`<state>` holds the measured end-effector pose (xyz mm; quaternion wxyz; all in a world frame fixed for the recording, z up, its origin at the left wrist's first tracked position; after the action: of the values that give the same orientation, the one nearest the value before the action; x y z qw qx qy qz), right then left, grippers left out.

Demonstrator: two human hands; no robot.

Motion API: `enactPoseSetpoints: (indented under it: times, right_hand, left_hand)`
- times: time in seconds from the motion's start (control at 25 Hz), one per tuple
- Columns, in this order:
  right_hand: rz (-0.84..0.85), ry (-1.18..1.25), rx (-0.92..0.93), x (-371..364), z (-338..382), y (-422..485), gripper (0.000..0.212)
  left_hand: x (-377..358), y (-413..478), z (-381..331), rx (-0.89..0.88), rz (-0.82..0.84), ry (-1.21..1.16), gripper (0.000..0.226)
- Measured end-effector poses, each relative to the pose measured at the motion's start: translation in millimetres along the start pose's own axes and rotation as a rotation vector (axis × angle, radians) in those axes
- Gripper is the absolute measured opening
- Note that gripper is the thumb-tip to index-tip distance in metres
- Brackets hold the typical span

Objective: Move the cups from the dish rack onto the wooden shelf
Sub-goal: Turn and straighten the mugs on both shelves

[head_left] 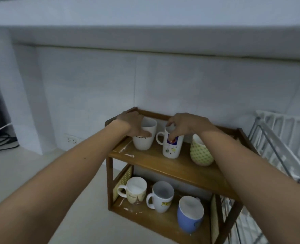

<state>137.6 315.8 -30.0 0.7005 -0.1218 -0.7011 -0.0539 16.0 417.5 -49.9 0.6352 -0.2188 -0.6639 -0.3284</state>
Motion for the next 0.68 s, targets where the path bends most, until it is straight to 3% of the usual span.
enactPoseSetpoints:
  times: [0.16, 0.28, 0.44, 0.56, 0.68]
  right_hand:
    - [0.112, 0.034, -0.014, -3, -7, -7, 0.077]
    - [0.244, -0.076, -0.163, 0, -42, -20, 0.084]
    - [0.139, -0.148, -0.376, -13, -80, -33, 0.093]
    - [0.062, -0.146, -0.362, -21, -80, -34, 0.083]
    - [0.138, -0.236, -0.266, -14, -75, -40, 0.081]
  left_hand:
    - [1, -5, -2, 0.025, 0.064, 0.065, 0.090]
    - [14, -11, -24, -0.059, -0.035, -0.076, 0.093]
    - [13, -16, -90, -0.248, -0.055, -0.206, 0.077]
    - [6, -11, -114, -0.265, -0.049, -0.080, 0.058]
    - [4, -10, -116, -0.241, -0.040, -0.035, 0.052]
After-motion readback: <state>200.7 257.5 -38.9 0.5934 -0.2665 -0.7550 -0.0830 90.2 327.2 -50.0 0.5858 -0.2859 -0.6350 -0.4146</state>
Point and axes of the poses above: each hand's wrist, its own y-axis towards the middle knuckle, its own x-axis out of the back of the hand, z = x × y, the point moved 8 cm from there along y, towards the middle knuckle, and after that the axes turned 4 degrees about -y, right-handed, at the moved point
